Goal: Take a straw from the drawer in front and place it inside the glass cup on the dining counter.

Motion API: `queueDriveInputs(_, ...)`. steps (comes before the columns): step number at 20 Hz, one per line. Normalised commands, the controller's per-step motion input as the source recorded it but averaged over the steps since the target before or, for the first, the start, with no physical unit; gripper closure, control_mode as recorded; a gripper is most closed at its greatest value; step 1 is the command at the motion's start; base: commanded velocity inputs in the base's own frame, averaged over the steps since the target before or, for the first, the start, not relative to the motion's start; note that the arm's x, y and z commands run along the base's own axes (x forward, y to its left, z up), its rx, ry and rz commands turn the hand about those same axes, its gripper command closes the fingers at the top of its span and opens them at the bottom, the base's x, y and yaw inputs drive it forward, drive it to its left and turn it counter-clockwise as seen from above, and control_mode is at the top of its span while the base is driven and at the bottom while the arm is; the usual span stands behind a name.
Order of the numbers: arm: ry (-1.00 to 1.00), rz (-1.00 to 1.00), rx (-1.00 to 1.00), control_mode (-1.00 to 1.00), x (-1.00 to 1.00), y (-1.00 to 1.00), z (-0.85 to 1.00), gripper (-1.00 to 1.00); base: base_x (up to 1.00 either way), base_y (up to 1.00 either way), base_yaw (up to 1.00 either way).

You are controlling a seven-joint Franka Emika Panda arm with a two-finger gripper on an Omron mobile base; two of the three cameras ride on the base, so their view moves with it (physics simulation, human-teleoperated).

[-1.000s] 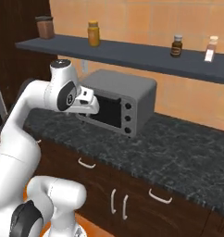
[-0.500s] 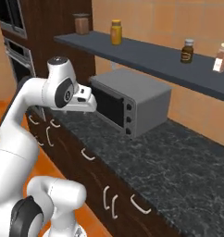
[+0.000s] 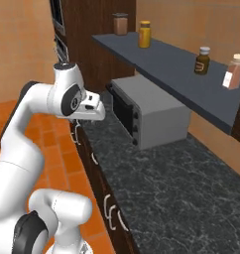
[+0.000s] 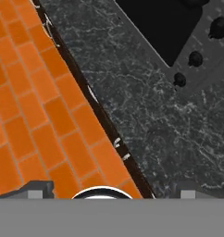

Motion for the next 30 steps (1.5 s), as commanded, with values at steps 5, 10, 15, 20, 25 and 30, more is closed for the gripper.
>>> queueDriveInputs(5,0.0,0.35,0.0,-1.0,0.0,-0.13,-0.03,-1.0,0.0,-0.13,0.11)
queueDriveInputs(10,-0.01,0.13,-0.27,-1.0,0.05,0.88,-0.33,-1.0,0.0,0.0,0.0)
queueDriveInputs(15,0.0,0.0,-0.38,-1.0,0.37,0.92,-0.63,-1.0,0.0,0.0,0.0)
queueDriveInputs(20,0.0,0.0,-0.39,-1.0,0.54,0.78,-0.83,-1.0,0.0,0.0,0.0)
queueDriveInputs(25,0.0,0.0,-0.4,-1.0,0.49,0.47,-0.86,-1.0,0.0,0.0,0.0)
queueDriveInputs(30,0.0,-0.01,-0.36,-1.0,0.41,0.13,-0.81,-1.0,0.0,0.0,0.0)
